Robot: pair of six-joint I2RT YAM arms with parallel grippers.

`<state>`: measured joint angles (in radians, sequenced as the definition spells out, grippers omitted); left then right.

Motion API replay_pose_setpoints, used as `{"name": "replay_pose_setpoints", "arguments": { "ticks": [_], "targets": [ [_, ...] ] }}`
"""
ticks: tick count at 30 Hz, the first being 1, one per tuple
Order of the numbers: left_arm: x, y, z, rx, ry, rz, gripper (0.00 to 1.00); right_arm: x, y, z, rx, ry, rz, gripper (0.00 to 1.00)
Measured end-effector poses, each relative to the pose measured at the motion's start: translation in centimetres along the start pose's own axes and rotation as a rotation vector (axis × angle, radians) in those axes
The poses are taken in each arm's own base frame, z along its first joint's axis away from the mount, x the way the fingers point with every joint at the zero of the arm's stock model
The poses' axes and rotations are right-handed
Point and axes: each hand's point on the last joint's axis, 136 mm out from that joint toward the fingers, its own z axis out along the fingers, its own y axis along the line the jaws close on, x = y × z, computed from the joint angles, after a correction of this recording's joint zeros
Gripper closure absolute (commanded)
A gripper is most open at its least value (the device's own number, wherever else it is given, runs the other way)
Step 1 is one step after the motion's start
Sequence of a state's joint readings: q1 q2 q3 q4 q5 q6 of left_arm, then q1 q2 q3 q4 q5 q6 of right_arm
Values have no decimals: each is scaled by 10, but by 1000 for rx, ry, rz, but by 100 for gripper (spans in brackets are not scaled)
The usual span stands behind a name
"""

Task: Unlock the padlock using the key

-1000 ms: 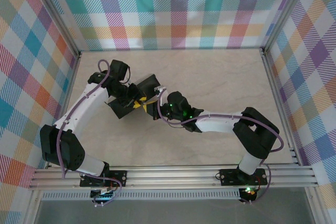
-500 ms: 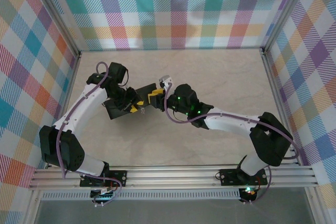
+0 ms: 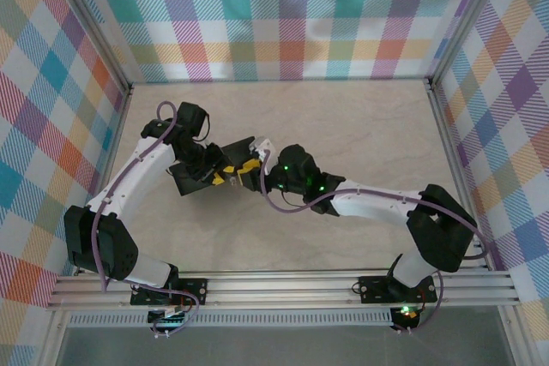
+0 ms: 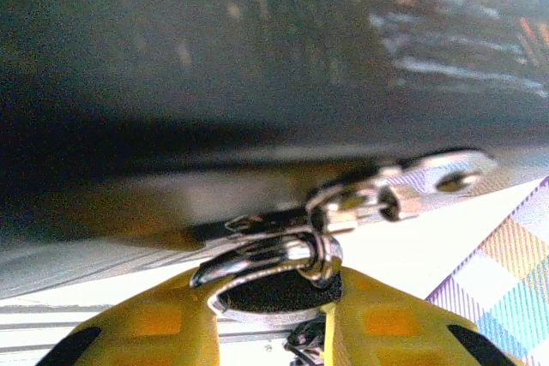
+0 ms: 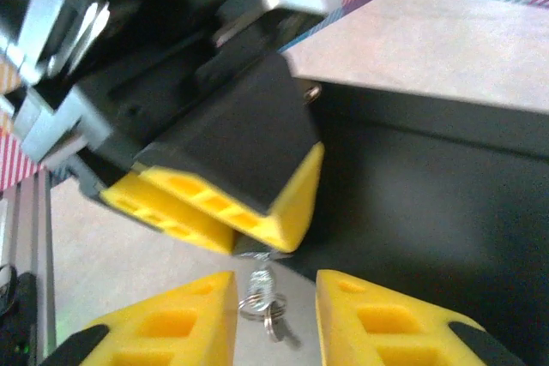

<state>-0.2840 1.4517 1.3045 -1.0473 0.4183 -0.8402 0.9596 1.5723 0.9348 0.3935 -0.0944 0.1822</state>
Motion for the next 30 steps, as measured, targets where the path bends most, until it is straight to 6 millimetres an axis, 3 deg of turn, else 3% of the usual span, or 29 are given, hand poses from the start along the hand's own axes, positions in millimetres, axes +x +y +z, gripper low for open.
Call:
{"name": "replay_pose_setpoints", "arguments": {
  "ticks": [8,16,30],
  "targets": [
    [-2,-2,-3,8,-7,-1,100,20,2,10,-30,60,144,73],
    [-2,-3,-3,9,-8,-1,100,20,7,17,-68,44,287,75],
    [-3,-3,-4,13,-13,-5,100,18,4,28,-74,16,468,91]
  ]
}}
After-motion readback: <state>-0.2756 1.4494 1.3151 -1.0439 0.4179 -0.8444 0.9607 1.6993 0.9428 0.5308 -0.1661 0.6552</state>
